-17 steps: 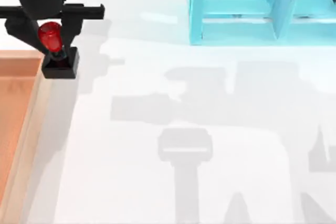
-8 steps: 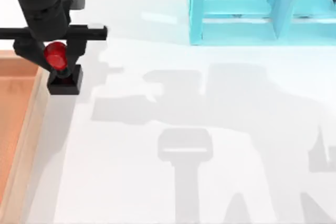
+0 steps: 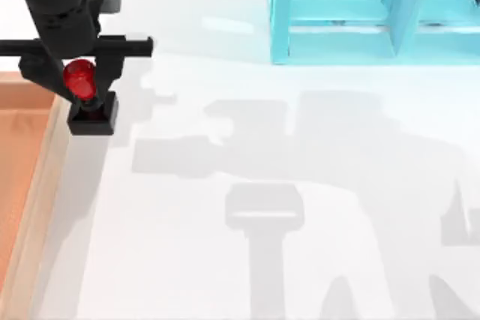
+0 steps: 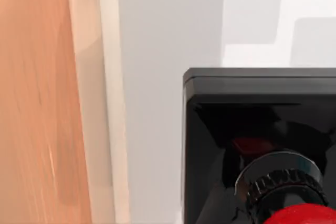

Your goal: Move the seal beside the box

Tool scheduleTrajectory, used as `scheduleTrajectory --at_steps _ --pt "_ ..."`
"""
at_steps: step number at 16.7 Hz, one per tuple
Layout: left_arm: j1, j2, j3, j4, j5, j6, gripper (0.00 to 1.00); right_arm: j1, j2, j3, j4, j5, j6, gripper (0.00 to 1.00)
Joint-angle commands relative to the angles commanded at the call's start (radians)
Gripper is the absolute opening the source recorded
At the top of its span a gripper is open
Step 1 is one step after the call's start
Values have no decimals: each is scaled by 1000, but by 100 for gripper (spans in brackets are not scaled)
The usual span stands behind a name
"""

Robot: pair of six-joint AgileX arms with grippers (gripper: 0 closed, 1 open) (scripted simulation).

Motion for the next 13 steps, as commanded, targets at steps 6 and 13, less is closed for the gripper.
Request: scheduleTrajectory --at_steps 6,13 --pt "0 0 0 0 0 0 90 0 0 0 0 0 0 100" --pt "0 0 0 0 0 0 100 0 0 0 0 0 0 100"
